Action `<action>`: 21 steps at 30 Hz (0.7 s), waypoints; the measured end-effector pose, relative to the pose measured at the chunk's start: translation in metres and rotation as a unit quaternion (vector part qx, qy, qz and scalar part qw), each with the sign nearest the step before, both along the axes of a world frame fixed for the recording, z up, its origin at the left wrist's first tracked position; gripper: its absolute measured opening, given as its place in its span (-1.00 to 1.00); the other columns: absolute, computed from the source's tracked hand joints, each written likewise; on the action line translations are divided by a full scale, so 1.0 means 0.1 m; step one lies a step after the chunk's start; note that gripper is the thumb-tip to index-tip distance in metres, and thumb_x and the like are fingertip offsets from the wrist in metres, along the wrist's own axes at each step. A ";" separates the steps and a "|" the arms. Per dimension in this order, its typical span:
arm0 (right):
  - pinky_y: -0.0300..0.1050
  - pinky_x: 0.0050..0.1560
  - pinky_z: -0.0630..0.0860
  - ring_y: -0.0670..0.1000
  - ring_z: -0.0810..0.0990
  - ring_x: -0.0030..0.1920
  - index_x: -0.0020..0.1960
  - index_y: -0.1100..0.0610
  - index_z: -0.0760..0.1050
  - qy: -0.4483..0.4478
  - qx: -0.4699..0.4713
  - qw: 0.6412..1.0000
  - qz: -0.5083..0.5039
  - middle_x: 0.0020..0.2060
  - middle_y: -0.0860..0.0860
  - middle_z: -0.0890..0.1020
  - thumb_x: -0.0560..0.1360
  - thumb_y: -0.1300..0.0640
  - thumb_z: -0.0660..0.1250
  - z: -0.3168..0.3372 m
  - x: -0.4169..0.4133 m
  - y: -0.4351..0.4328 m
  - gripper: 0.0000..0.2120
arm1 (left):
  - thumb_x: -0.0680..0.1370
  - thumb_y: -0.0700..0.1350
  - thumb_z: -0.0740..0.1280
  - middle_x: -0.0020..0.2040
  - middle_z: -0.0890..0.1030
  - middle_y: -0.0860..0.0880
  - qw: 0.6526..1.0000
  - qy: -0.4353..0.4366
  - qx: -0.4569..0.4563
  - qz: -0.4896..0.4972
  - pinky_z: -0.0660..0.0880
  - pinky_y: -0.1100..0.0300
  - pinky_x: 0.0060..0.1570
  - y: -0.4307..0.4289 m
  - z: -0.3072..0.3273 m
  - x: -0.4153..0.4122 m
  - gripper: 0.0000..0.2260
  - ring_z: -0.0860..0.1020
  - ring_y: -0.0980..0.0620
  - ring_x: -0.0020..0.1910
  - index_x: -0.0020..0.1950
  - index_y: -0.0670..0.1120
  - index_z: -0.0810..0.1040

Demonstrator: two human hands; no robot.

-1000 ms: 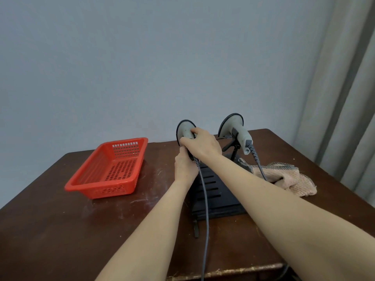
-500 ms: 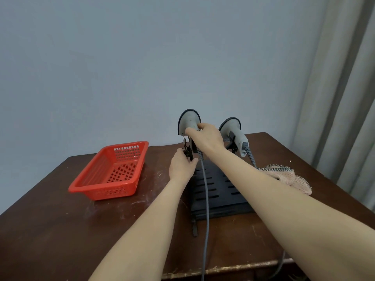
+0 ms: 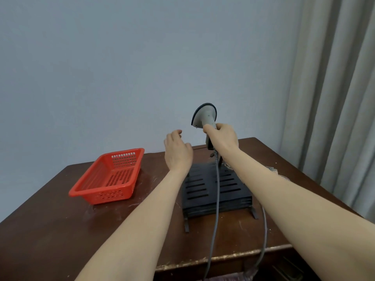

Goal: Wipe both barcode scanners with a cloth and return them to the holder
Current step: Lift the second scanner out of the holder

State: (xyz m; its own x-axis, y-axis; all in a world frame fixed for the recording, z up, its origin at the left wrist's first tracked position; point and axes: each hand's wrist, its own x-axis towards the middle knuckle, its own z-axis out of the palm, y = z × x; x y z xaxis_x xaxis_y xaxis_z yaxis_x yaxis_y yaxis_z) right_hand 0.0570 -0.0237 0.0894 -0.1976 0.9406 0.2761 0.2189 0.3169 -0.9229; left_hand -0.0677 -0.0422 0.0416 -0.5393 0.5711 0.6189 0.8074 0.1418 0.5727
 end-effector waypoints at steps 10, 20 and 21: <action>-0.04 -0.24 0.42 0.03 0.47 -0.36 -0.32 0.15 0.47 0.070 -0.010 0.997 -0.012 -0.28 0.19 0.68 0.29 -0.02 0.26 -0.03 0.25 0.23 -0.78 | 0.60 -0.13 0.16 0.28 0.51 -0.10 0.936 -0.246 -0.144 -0.206 0.47 0.06 0.12 0.45 0.05 0.54 -0.64 0.51 -0.06 0.17 0.39 -0.15 0.32; -0.06 -0.20 0.41 0.08 0.47 -0.30 -0.30 0.24 0.49 0.126 -0.037 0.990 0.053 -0.39 0.12 0.51 0.24 0.00 0.30 -0.13 0.13 0.26 -0.72 | 0.59 -0.15 0.04 -0.20 0.45 -0.04 0.903 -0.302 -0.184 -0.243 0.31 0.15 -0.14 0.53 -0.07 0.51 -0.83 0.37 0.02 -0.21 -0.09 -0.12 0.40; -0.05 -0.19 0.42 0.08 0.47 -0.29 -0.29 0.23 0.50 0.132 -0.039 0.989 0.056 -0.38 0.13 0.52 0.24 0.01 0.30 -0.13 0.13 0.25 -0.73 | 0.58 -0.12 0.05 -0.18 0.48 -0.08 0.902 -0.307 -0.182 -0.242 0.33 0.17 -0.15 0.50 -0.06 0.52 -0.81 0.40 0.01 -0.21 -0.03 -0.16 0.42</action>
